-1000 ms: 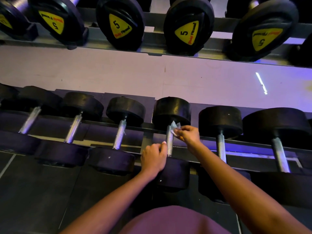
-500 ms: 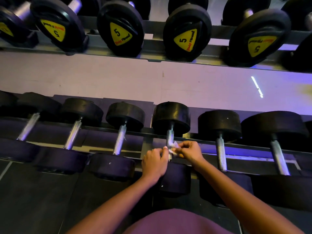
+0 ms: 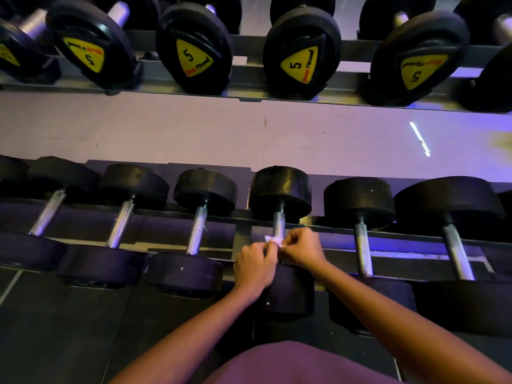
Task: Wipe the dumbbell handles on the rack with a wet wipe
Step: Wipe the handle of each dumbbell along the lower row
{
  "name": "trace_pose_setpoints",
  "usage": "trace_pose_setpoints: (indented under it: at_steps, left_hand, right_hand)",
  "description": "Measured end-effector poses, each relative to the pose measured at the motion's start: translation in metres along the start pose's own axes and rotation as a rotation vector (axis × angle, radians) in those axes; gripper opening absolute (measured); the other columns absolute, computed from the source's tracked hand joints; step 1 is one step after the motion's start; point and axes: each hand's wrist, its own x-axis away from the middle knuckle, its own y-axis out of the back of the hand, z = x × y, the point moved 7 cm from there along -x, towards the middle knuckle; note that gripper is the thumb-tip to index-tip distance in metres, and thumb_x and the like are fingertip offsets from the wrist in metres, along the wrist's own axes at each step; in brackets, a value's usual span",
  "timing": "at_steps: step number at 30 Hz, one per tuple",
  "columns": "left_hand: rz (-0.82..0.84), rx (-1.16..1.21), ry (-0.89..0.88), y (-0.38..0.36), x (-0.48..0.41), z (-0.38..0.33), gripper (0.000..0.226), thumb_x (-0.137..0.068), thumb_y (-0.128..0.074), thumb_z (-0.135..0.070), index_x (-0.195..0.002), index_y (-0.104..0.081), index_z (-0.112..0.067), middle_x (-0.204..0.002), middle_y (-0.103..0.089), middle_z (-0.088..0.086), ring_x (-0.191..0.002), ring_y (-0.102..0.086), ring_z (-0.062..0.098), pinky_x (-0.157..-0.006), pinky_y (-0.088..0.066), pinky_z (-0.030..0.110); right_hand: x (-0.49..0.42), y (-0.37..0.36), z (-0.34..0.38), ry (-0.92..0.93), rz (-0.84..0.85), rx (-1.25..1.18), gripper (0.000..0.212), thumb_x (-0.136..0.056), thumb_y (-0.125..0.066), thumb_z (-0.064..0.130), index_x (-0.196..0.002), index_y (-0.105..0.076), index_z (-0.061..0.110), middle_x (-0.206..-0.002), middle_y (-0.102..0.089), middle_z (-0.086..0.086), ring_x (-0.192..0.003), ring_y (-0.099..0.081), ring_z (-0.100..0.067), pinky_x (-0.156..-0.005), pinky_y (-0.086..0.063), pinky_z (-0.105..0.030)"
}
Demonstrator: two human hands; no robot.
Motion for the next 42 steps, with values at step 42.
trace_pose_setpoints:
  at_steps: [42]
  left_hand:
    - [-0.001,0.004,-0.004,0.000,0.002,0.000,0.045,-0.097,-0.039,-0.043,-0.091,-0.072,-0.013,-0.092,-0.069,0.017,-0.092,-0.060,0.037,-0.066,-0.035,0.034]
  right_hand:
    - [0.008,-0.007,-0.021,-0.134,0.079,-0.179,0.018,-0.068,-0.085,0.007,-0.063,-0.067,0.009,-0.065,-0.068,-0.004,-0.061,-0.061,-0.009,-0.058,-0.053,-0.021]
